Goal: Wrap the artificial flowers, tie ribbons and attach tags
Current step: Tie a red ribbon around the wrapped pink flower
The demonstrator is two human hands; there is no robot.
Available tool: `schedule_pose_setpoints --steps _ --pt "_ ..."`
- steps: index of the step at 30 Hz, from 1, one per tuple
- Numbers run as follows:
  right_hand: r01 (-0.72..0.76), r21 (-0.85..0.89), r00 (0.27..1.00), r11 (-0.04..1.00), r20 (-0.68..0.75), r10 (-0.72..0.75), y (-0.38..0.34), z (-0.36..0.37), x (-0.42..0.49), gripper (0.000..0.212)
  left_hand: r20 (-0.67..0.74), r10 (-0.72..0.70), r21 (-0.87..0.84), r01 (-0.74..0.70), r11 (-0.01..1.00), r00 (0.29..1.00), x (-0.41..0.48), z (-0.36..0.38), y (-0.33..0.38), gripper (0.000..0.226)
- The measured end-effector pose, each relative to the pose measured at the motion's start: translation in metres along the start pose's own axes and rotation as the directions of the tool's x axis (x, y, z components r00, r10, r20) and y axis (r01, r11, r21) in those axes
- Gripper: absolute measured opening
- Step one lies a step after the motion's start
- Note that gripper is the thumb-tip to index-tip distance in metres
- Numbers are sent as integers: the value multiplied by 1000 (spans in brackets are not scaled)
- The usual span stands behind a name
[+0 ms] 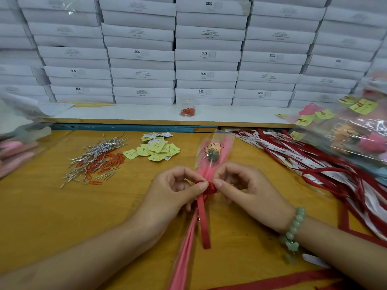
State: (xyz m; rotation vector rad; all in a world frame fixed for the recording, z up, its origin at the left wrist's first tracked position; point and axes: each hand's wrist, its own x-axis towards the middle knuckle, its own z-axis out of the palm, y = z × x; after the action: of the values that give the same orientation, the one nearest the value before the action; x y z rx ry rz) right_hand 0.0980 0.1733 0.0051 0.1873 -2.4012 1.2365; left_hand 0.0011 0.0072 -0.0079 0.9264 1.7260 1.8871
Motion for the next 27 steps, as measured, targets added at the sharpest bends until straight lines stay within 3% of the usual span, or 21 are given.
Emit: schedule_pose_setpoints --steps 13,21,27 --pt "24 -15 999 1000 -36 -24 -1 0 0 7 24 -28 -127 31 991 999 -2 1 4 17" --pt "90 -69 996 994 13 -89 -3 -2 -1 5 -8 40 8 -40 999 999 -3 2 3 11" --pt "44 -42 996 998 -72 -47 -2 -2 0 9 -23 72 88 -70 994 997 -2 2 3 16"
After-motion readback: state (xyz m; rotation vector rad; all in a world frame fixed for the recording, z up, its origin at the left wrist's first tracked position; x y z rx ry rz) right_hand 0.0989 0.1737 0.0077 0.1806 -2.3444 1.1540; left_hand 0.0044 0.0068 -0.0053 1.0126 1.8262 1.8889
